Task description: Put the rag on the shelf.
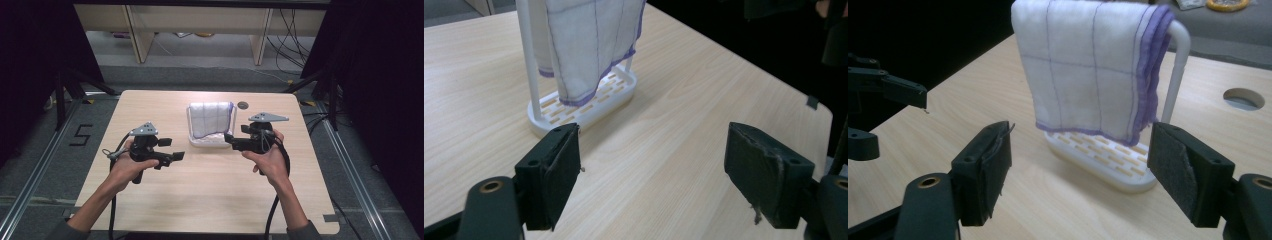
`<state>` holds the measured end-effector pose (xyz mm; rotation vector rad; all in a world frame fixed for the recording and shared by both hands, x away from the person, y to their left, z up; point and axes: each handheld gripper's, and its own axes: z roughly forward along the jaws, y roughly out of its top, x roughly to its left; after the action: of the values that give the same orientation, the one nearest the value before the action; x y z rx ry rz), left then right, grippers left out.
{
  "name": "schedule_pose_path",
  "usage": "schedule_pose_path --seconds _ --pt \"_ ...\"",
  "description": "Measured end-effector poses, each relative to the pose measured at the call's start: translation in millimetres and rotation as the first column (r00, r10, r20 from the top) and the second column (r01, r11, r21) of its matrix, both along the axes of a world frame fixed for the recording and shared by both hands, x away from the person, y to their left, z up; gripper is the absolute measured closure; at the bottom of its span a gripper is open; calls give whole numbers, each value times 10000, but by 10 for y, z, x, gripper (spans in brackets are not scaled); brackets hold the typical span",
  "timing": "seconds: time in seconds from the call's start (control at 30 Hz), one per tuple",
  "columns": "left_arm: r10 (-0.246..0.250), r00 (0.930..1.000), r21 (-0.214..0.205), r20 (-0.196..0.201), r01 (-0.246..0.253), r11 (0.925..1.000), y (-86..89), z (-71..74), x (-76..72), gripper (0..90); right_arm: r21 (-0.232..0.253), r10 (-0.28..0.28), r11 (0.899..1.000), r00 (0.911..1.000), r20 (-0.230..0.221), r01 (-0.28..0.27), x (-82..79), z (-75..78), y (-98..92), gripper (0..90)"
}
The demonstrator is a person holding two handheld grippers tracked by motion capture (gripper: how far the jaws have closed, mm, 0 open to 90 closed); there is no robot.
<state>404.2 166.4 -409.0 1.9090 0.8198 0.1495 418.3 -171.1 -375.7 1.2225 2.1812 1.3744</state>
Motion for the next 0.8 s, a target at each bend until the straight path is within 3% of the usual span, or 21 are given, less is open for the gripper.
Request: schedule_pose_path --seconds 0.07,0.33,0.4,0.7,0.73,0.8 --pt "52 10000 -2 -22 -52 10000 5 -45 -17 219 68 28 10000 9999 -166 -27 -25 -27 16 266" --pt "16 9999 62 -137 -15 10000 10 -114 -63 220 -207 96 9997 9999 -112 -98 -43 -112 9 265" --pt "-36 9999 20 -129 36 10000 -3 -120 -76 220 45 30 10000 9994 -349 -29 -55 -151 29 265" --pt "-181 9997 180 -137 183 9997 -68 -186 -148 217 -211 185 9996 9978 -638 -199 -109 -306 84 257" --pt "-144 9999 242 -90 147 9996 -71 -195 -159 217 -528 298 9981 9985 -470 -322 -106 -307 69 257" --pt "-287 9995 302 -123 291 9991 -76 -236 -199 215 -524 413 9976 9974 -597 -444 -138 -343 102 254"
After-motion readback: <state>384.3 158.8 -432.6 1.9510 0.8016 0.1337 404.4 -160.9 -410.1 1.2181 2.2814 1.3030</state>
